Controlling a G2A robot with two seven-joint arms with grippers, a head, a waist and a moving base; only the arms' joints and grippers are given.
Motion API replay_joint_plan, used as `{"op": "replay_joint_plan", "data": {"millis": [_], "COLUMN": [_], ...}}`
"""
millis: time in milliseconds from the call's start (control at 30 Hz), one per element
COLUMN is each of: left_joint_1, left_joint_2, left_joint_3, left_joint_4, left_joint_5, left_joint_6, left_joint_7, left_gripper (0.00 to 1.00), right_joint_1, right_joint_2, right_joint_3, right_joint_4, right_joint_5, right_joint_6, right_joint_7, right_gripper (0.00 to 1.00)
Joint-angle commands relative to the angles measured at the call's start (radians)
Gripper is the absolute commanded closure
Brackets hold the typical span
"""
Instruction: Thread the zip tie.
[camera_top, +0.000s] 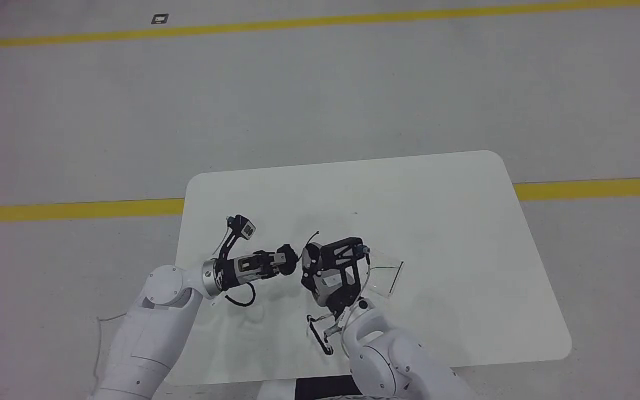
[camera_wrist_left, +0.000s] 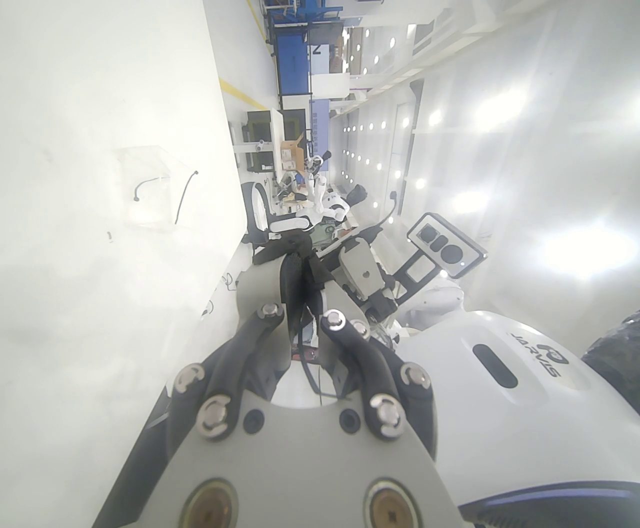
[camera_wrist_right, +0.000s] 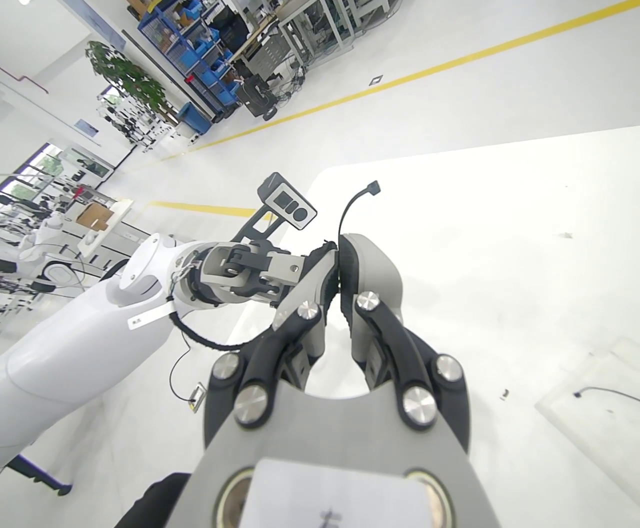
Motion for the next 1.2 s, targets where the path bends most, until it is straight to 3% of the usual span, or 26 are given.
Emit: {"op": "replay_joint_plan", "data": {"millis": [0,1167], "left_joint_1": [0.0,0.0], "left_joint_2": [0.0,0.0], "left_joint_3": [0.0,0.0], "left_joint_4": [0.0,0.0], "left_joint_5": [0.0,0.0], "left_joint_6": [0.0,0.0], "left_joint_7": [0.0,0.0], "left_gripper": [1.0,1.0], "right_joint_1": [0.001,-0.001], "right_joint_2": [0.0,-0.001], "right_joint_3": [0.0,0.001], "right_joint_4": [0.0,-0.001], "right_joint_5": [0.001,0.005], "right_joint_6": [0.0,0.0], "right_joint_7": [-0.002,-0.003], "right_gripper": [1.0,1.0]}}
